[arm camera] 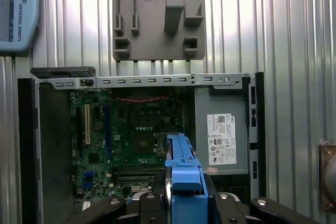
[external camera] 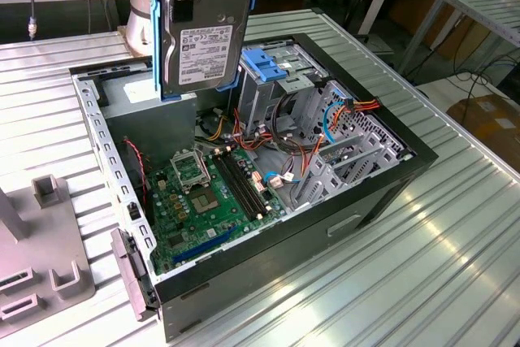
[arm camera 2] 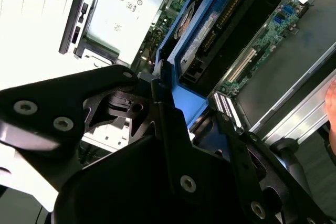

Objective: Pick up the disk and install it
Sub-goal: 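Insert the disk into the insertion slot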

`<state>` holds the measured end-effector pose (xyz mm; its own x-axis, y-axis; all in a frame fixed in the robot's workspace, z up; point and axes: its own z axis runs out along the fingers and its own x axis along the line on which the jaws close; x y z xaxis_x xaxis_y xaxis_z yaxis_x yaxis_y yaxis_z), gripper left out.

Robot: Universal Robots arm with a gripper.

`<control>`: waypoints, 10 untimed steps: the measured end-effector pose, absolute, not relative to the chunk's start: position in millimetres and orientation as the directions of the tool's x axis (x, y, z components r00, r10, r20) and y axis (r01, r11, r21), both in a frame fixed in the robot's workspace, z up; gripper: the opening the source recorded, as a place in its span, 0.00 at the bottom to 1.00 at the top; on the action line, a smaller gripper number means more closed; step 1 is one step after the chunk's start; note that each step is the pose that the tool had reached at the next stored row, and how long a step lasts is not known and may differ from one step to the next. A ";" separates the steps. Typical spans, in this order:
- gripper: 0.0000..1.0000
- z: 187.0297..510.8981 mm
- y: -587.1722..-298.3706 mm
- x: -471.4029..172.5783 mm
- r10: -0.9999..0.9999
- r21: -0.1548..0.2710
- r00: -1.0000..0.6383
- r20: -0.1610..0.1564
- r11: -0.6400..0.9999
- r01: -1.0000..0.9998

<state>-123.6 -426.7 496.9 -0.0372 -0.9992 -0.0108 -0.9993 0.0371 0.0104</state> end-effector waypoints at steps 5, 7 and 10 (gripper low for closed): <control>0.37 496.8 -428.9 -123.6 -0.999 0.010 -0.037 -0.010 0.037 -0.999; 0.37 496.8 -429.8 -123.6 -0.999 0.010 -0.037 -0.010 0.037 -0.999; 0.37 496.9 -430.5 -123.5 -0.999 0.010 -0.037 -0.009 0.037 -0.999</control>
<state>-123.5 -430.5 496.9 -0.0372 -0.9993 -0.0092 -0.9993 0.0371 0.0104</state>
